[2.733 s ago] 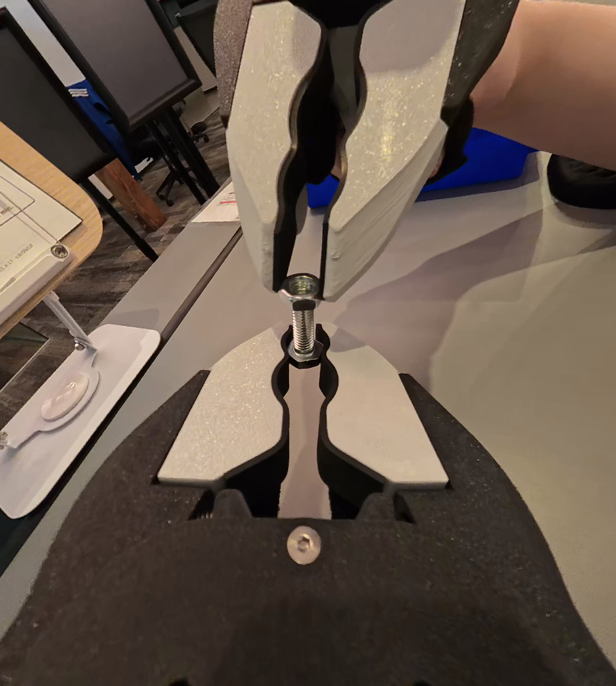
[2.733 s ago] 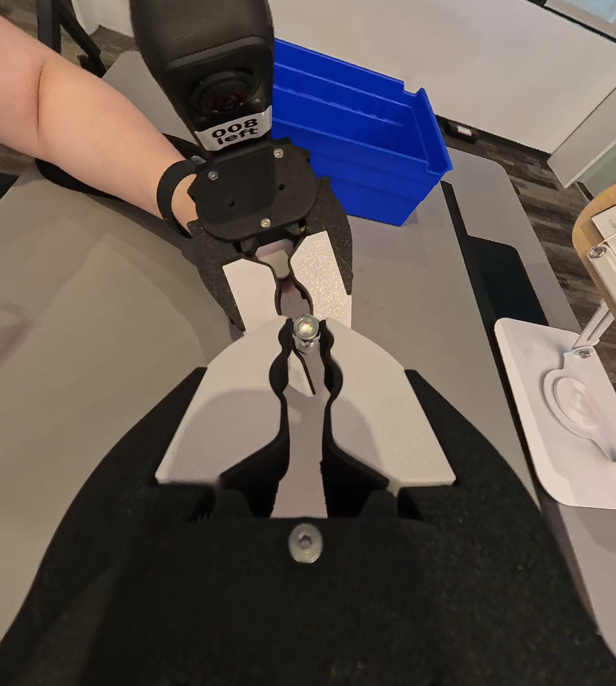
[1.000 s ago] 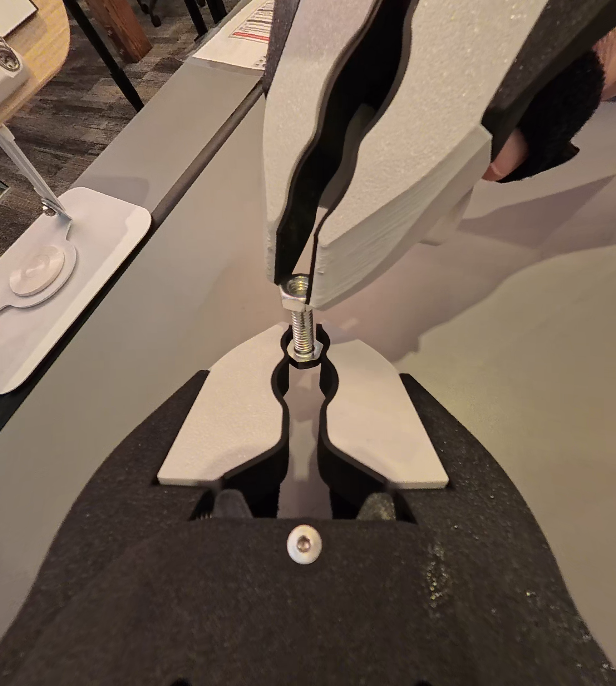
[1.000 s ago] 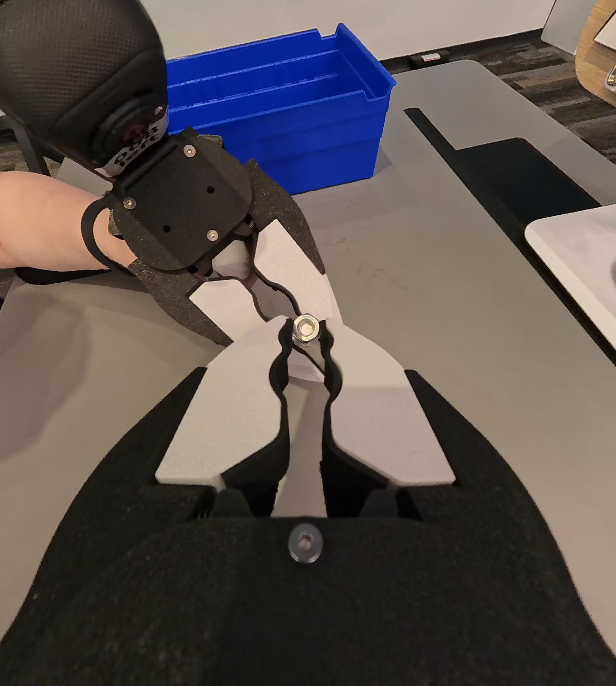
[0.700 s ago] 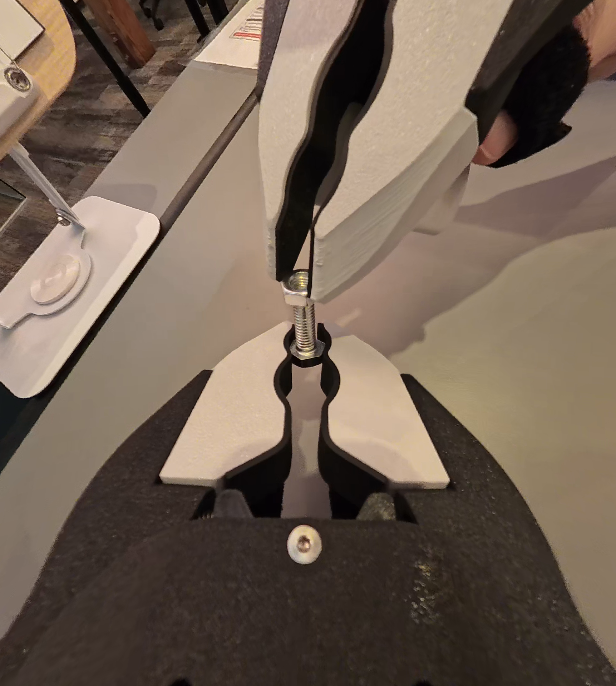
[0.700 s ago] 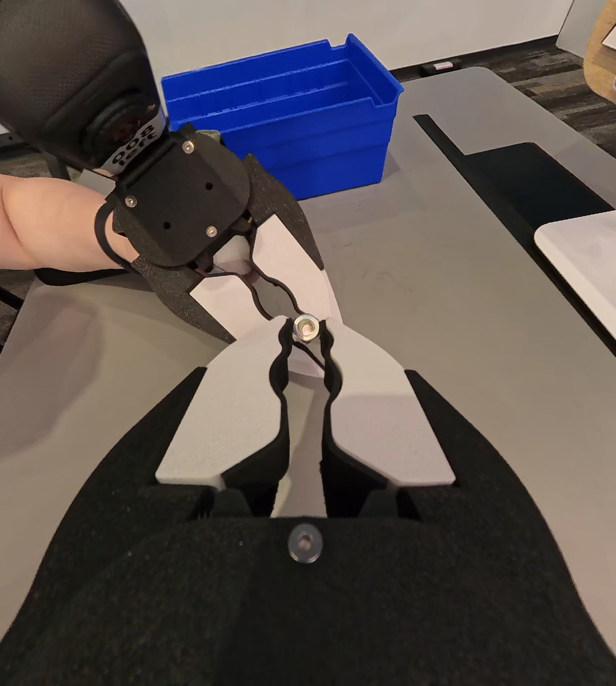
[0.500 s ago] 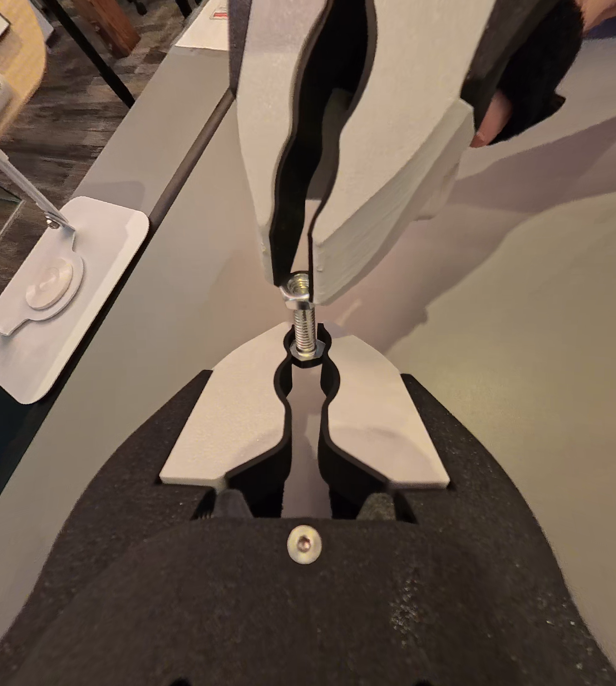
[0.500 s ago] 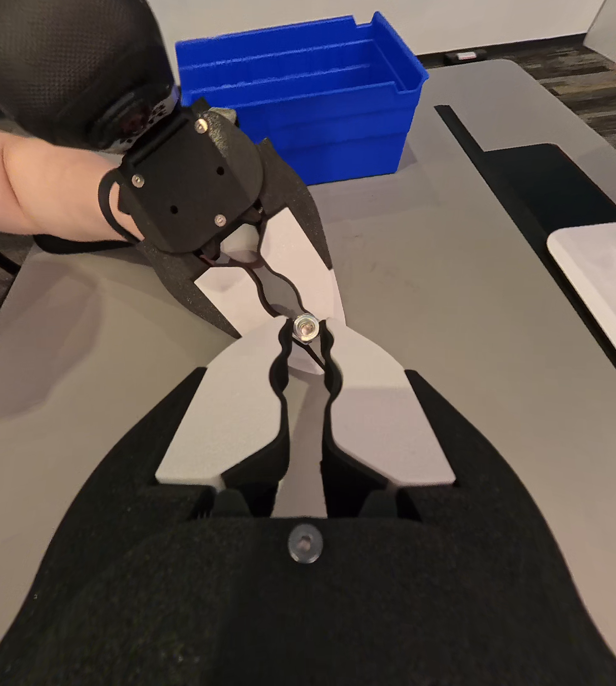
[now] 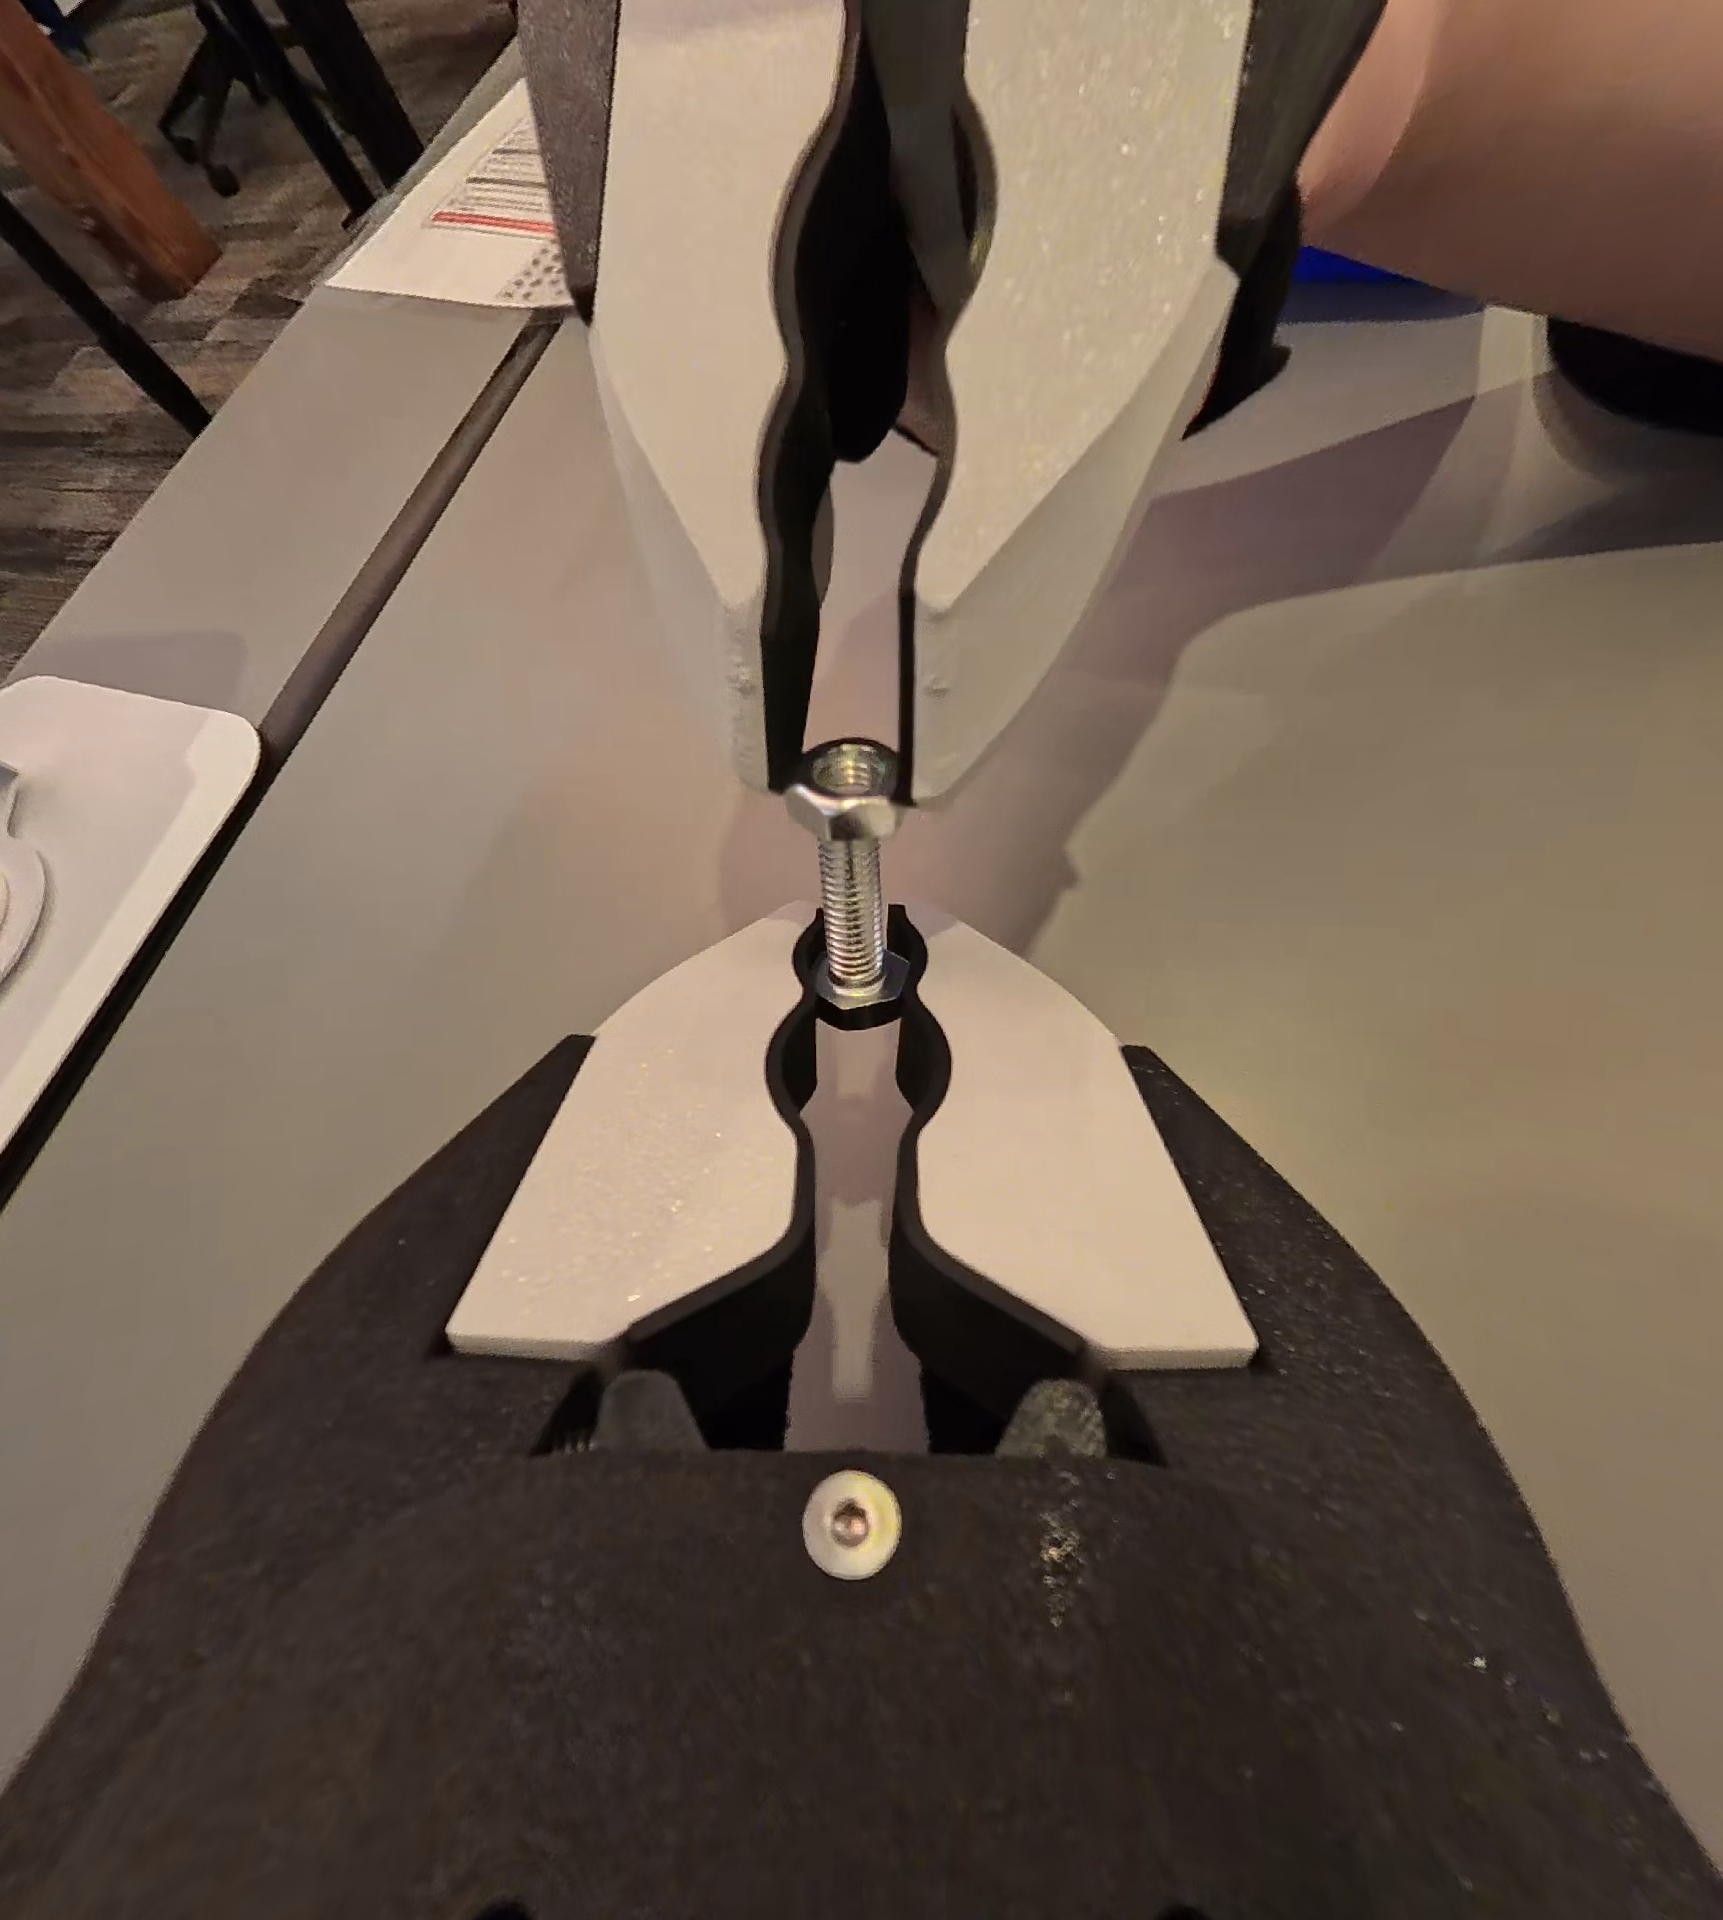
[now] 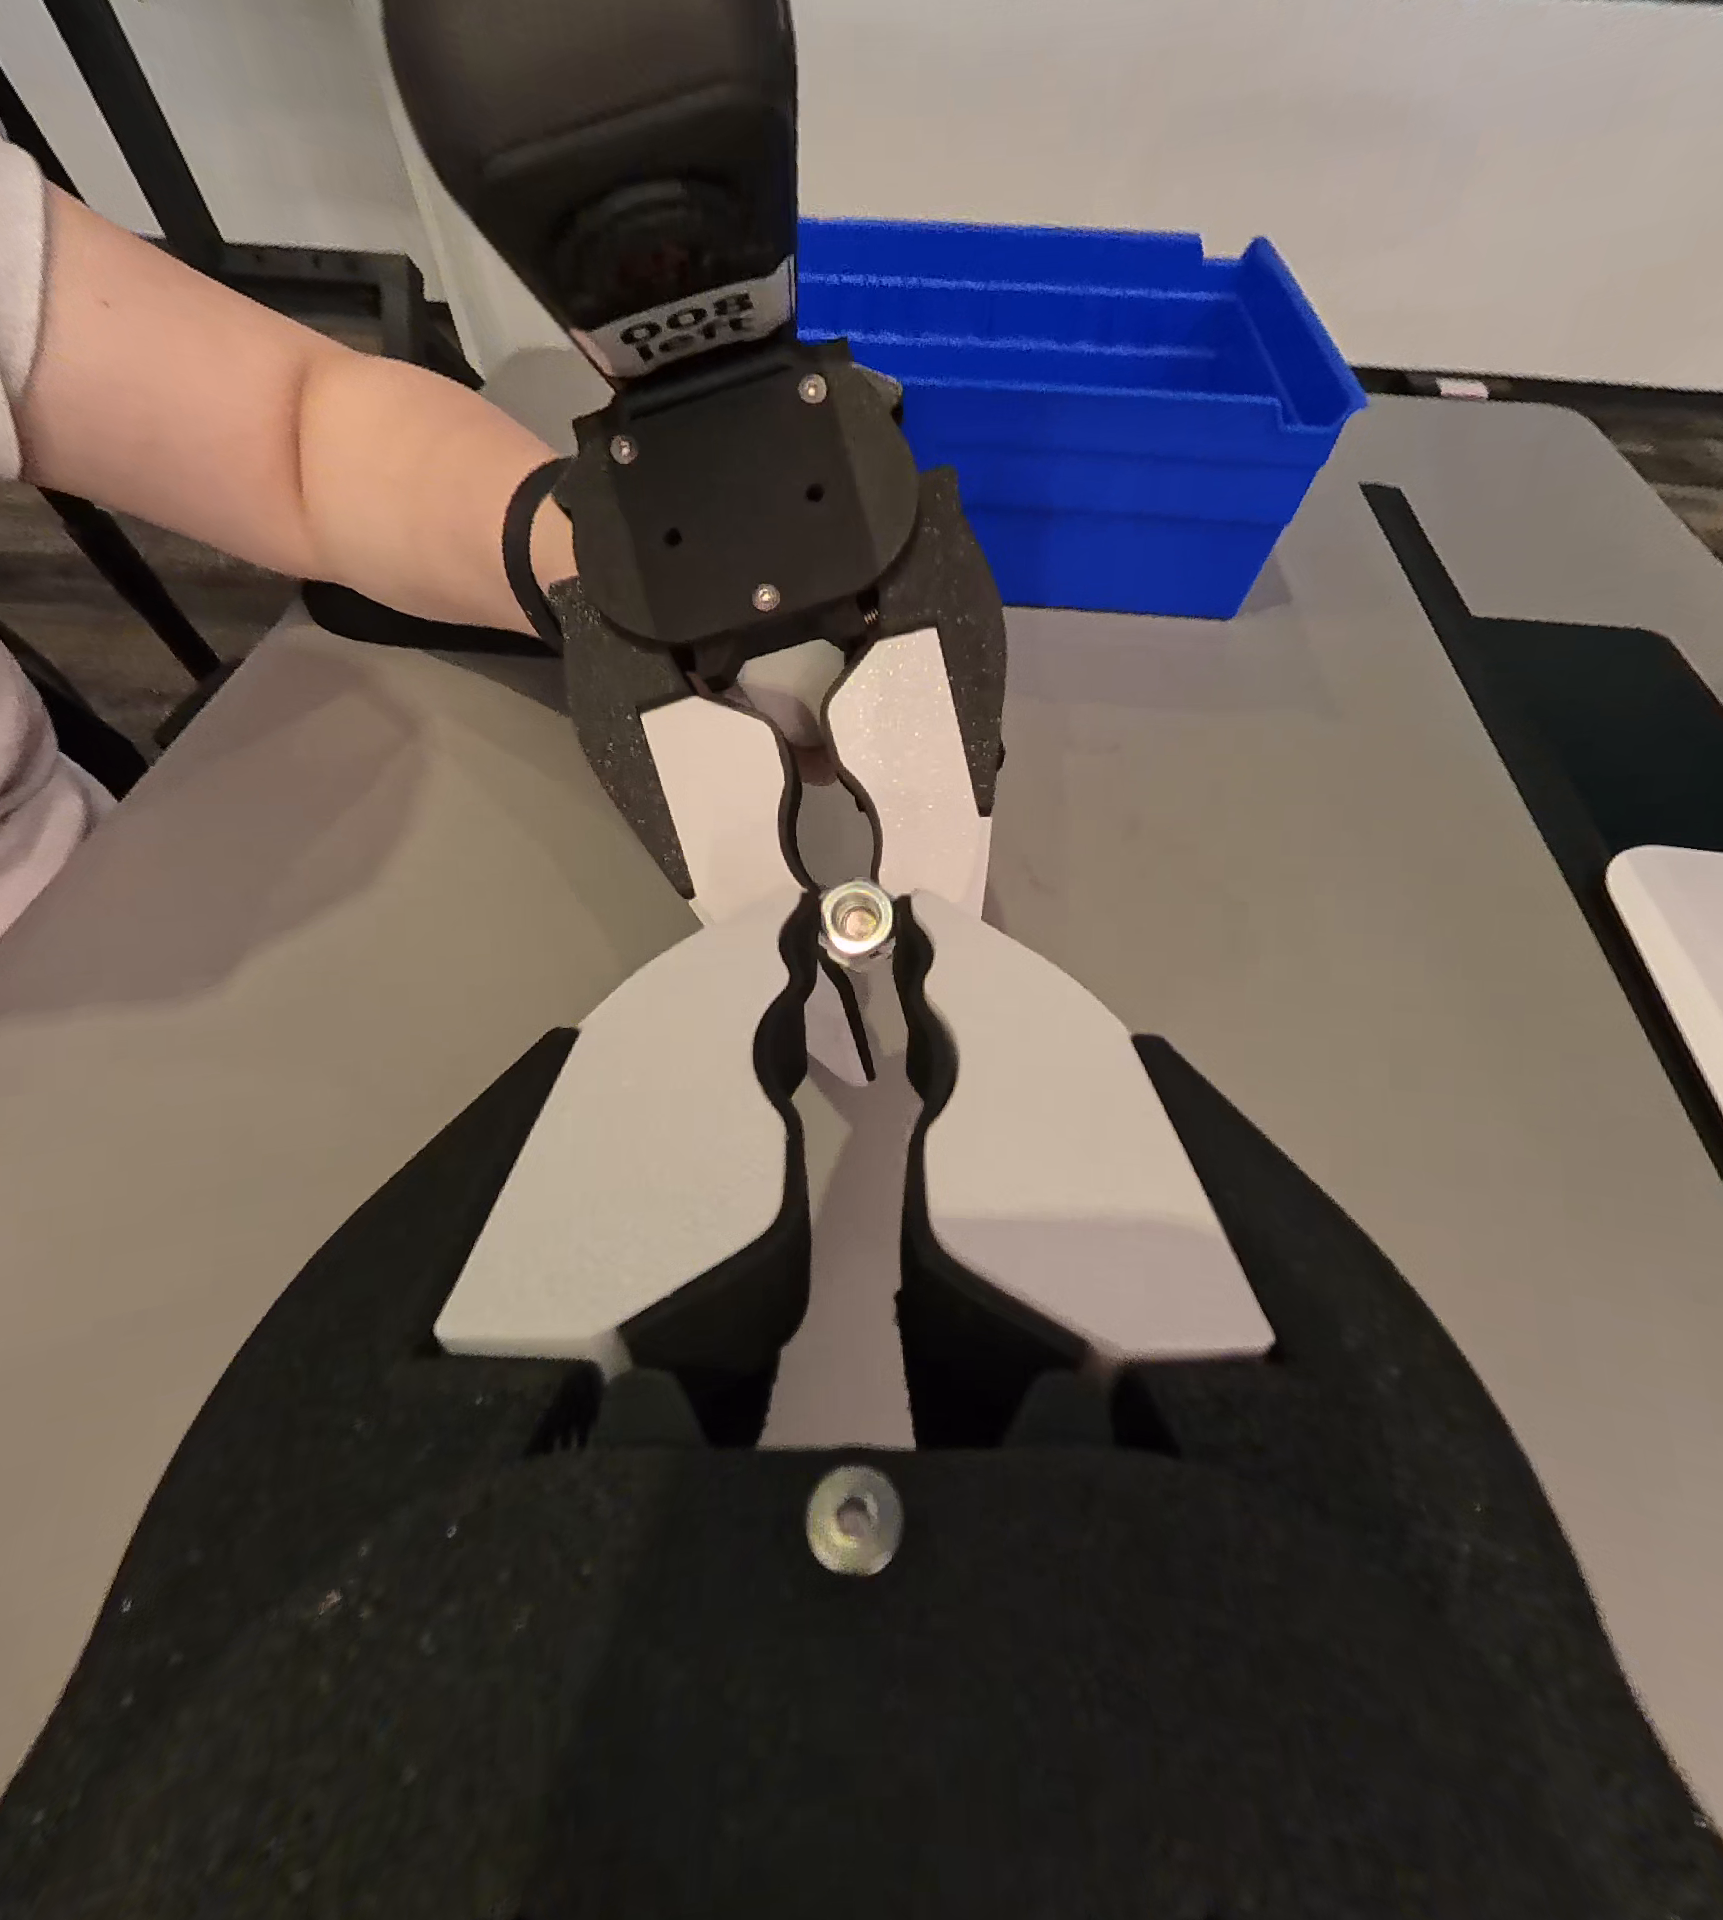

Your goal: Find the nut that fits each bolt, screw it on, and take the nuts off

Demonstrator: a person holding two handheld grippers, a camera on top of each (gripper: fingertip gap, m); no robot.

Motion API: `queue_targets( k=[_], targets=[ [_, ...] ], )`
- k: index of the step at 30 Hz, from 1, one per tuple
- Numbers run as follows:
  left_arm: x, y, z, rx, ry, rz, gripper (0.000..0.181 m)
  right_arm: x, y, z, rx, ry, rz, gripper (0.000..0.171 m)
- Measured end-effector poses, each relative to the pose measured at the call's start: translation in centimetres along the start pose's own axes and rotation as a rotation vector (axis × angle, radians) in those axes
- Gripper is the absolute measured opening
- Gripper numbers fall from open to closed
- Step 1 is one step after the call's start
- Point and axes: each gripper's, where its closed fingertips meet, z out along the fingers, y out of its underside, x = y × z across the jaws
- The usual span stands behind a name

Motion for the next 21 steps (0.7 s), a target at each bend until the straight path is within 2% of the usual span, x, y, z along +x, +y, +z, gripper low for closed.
queue_targets(
  k=[9, 21],
  targets=[
    [0.2, -0.8, -0.2, 0.047, 0.009, 0.0, 0.01, -0.5, -0.7, -0.5, 0.106, -0.066, 0.032, 0.014],
    [0.6, -1.1, -0.3, 0.072, 0.05, -0.029, 0.01, -0.5, -0.6, -0.6, 0.132, -0.1, 0.066, 0.014]
  ],
)
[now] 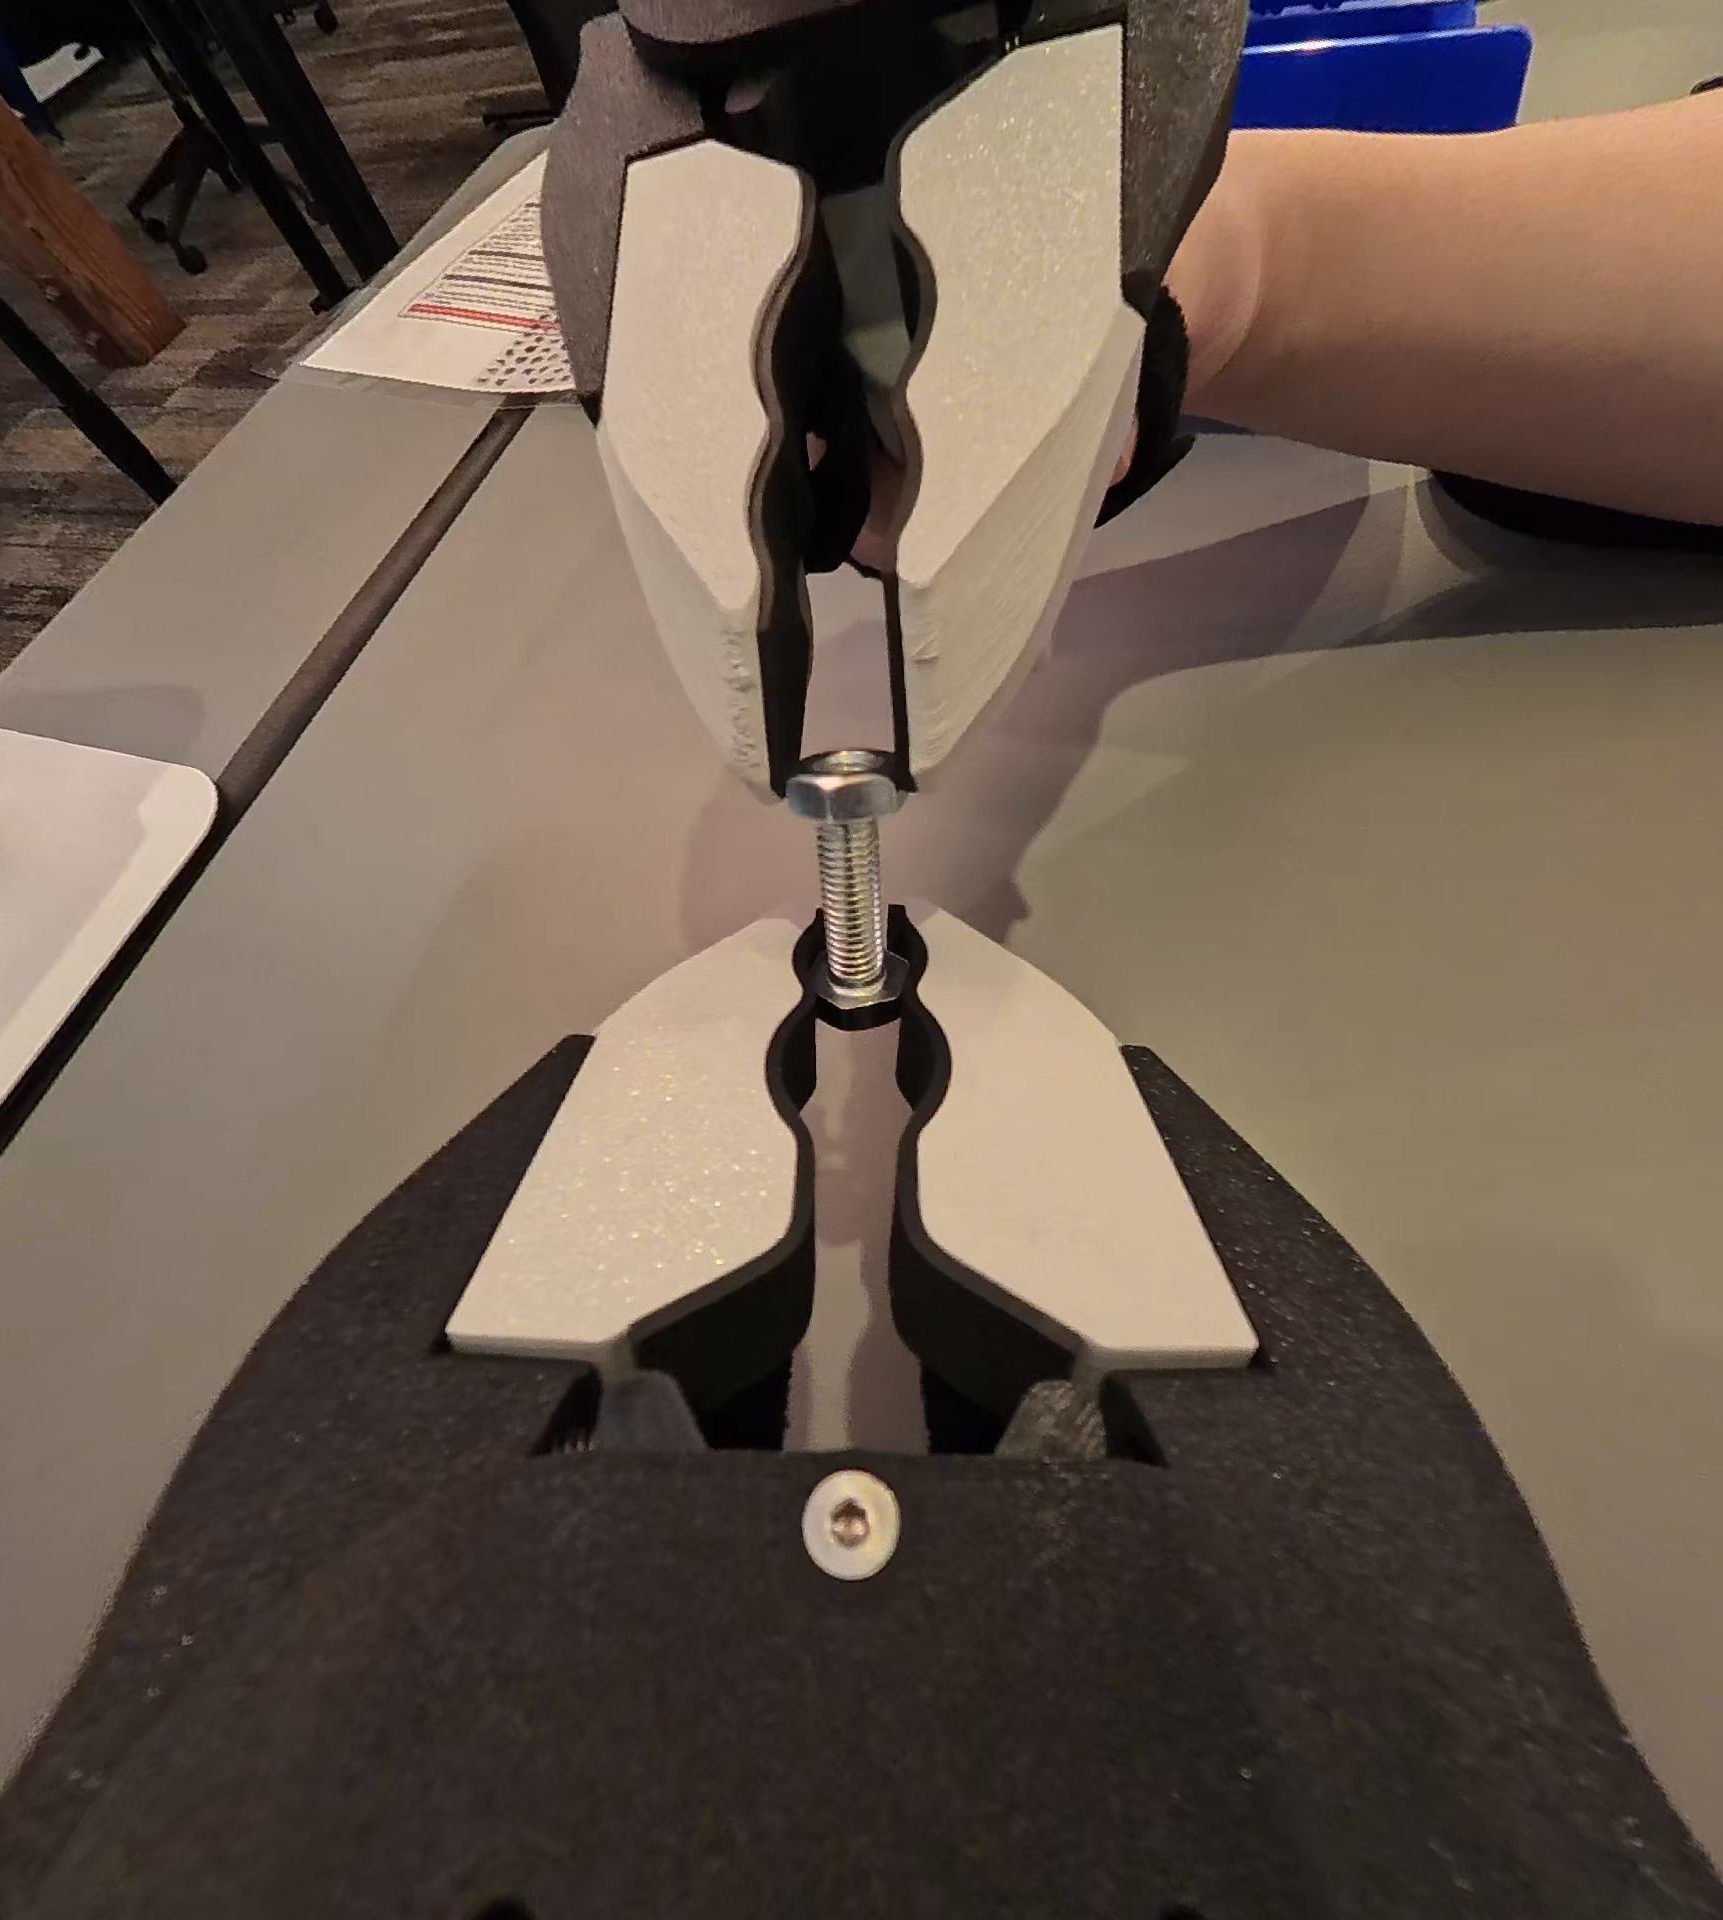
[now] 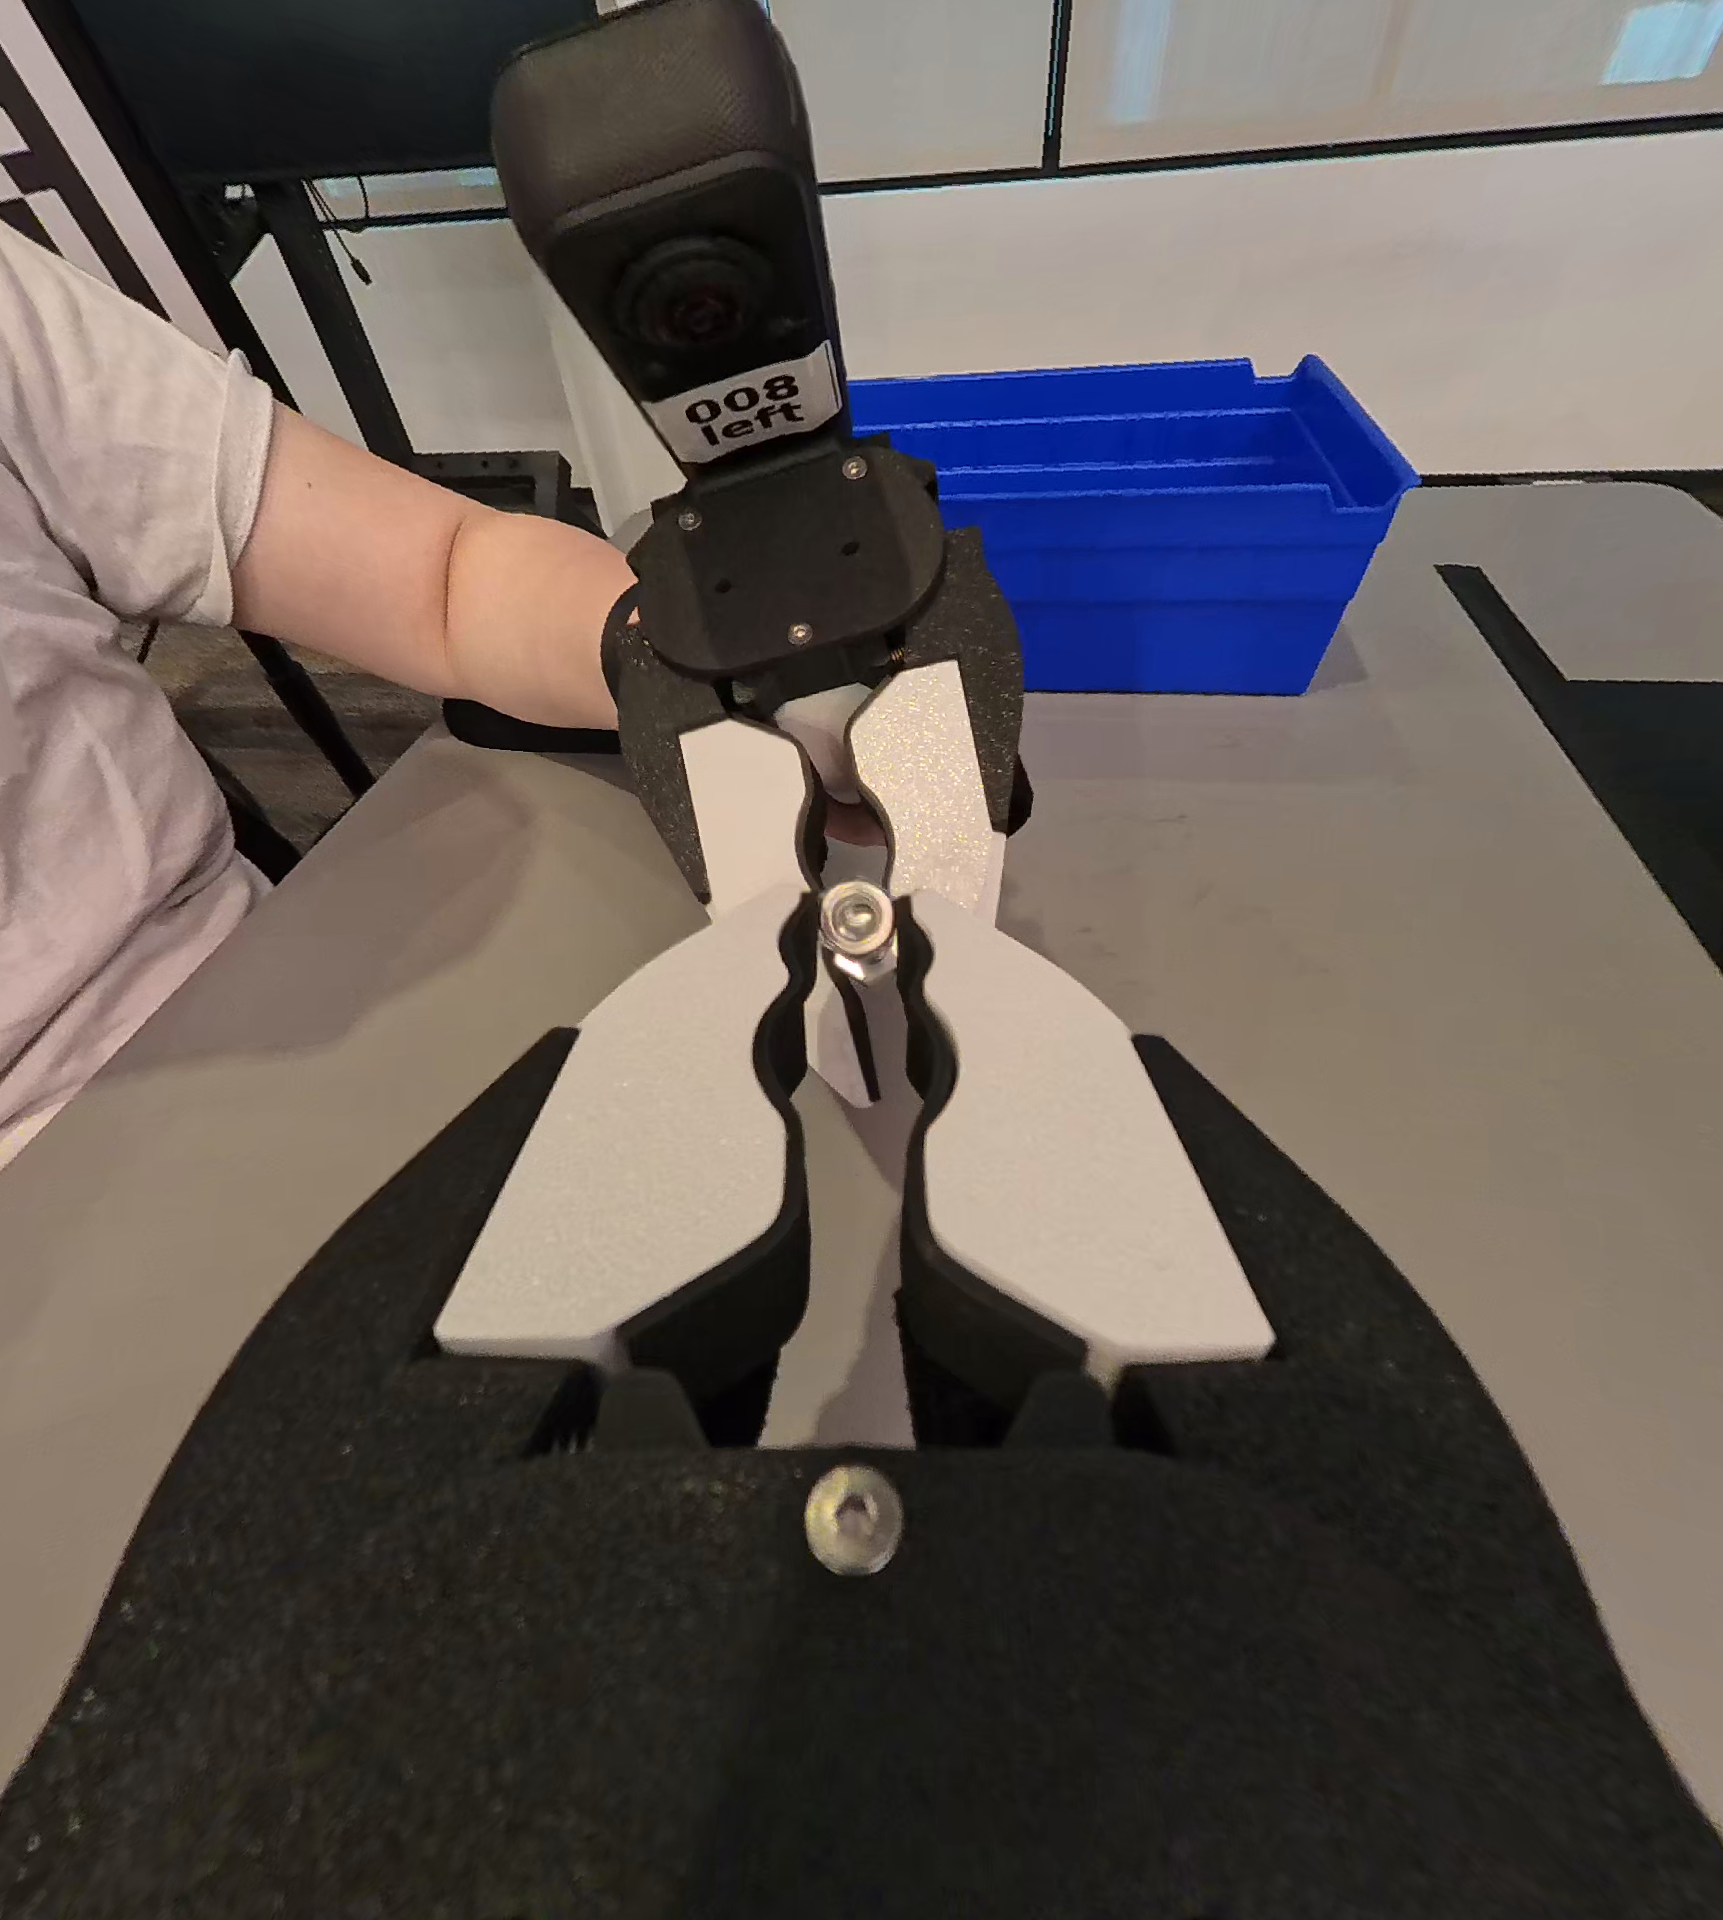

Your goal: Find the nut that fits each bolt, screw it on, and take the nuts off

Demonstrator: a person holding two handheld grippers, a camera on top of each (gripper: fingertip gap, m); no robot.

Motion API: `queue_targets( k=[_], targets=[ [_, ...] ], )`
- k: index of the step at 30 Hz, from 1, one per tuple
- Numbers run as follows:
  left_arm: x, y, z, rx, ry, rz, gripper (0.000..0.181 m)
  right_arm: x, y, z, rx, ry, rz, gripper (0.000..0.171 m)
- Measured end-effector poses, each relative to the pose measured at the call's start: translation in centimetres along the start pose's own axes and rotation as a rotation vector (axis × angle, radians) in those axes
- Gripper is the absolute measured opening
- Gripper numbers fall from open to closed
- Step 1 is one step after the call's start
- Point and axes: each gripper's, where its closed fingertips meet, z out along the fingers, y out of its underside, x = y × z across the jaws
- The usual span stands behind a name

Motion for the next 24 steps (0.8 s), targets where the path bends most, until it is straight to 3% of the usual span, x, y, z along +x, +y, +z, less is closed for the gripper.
queue_targets(
  k=[8, 24],
  targets=[
    [0.3, 0.4, 0.2, -0.035, 0.007, 0.019, 0.01, -0.3, 0.4, 0.3, -0.046, 0.004, -0.037, 0.013],
    [1.6, 1.8, 0.8, -0.142, 0.043, 0.166, 0.01, -1.5, 2.4, 0.2, -0.315, 0.025, -0.235, 0.014]
  ],
)
